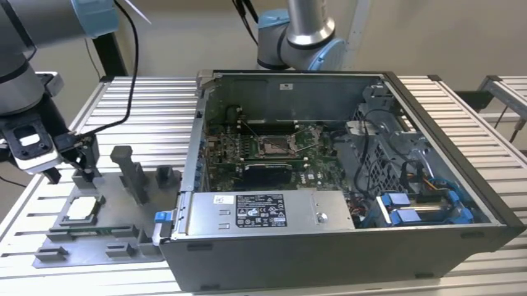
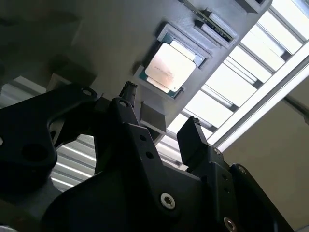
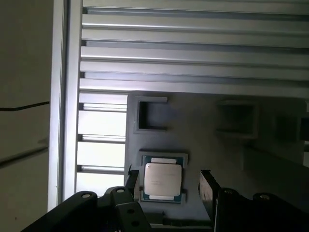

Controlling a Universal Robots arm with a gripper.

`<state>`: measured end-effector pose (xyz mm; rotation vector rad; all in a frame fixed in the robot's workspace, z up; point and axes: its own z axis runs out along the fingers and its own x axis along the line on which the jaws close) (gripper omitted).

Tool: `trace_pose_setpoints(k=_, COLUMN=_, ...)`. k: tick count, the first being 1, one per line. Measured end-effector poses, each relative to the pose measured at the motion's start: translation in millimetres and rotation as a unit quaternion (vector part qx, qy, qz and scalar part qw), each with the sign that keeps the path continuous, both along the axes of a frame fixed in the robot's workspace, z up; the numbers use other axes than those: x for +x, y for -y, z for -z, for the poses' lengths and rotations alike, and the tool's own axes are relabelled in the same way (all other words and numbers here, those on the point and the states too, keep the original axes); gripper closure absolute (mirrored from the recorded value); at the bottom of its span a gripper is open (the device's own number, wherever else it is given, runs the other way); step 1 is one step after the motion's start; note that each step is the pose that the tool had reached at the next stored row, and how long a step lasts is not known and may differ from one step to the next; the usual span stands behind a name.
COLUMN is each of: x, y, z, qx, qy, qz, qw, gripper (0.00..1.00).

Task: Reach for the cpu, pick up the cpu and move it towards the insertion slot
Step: 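Pick up the cpu and move it towards the insertion slot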

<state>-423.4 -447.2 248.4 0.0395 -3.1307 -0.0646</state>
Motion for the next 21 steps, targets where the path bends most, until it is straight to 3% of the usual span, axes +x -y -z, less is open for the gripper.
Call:
trace_pose_setpoints(k=7, x=-1.3, y=5.7, z=11.2, qx=0.0, qy=0.0, qz=0.0, qw=1.0, gripper=0.0)
trace_pose_setpoints(k=15, x=-1.9, y=16.0, z=21.2, qx=0.0, qy=0.0, qz=0.001, qw=1.0, gripper=0.0)
trace_pose_setpoints(k=21, x=-2.0, y=17.5, z=29.7, qx=0.0, qy=0.0001, qz=0.001, qw=1.0, gripper=0.0)
